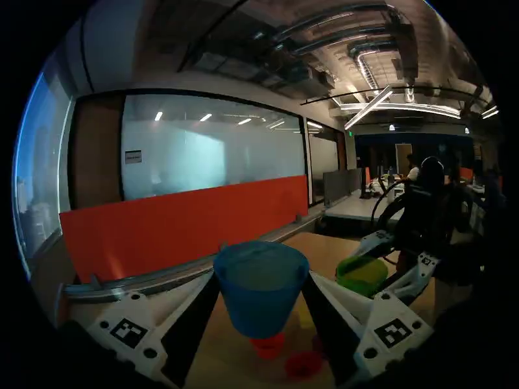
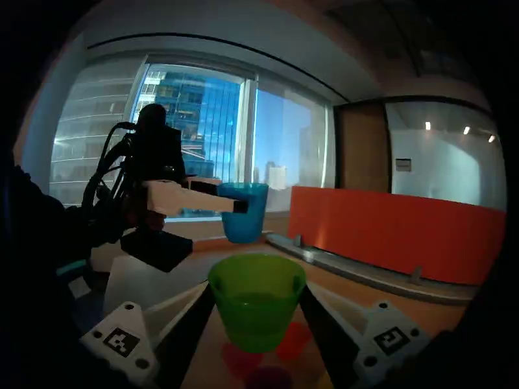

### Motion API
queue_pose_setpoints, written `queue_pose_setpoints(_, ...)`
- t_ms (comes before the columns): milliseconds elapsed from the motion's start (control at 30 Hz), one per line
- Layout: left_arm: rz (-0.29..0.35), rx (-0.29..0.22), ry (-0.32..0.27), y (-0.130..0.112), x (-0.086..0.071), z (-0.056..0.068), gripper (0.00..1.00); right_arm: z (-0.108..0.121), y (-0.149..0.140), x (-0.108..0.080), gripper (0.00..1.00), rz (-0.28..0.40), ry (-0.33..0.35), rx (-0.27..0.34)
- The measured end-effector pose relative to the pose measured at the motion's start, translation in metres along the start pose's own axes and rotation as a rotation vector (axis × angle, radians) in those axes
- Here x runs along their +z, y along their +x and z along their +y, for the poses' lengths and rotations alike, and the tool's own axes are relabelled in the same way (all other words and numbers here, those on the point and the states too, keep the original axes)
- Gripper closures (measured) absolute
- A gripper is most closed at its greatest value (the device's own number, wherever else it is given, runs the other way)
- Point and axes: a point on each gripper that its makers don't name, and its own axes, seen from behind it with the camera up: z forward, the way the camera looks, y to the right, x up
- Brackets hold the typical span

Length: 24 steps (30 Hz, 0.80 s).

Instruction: Pour water

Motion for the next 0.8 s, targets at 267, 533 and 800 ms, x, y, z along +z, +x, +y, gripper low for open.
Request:
queue_pose_setpoints(267,-0.070,-0.021,0.028,-0.048,-0.010,-0.013,0.15,0.017,-0.016,-0.021,0.11,-0.046,-0.043,-0.006)
queue_pose_setpoints(533,-0.113,-0.045,0.046,-0.083,-0.023,-0.020,0.15,0.035,-0.030,-0.046,0.11,-0.077,-0.087,0.008)
queue_pose_setpoints(800,-0.160,-0.055,0.045,-0.109,-0.027,-0.020,0.14,0.047,-0.038,-0.063,0.11,-0.100,-0.104,0.020)
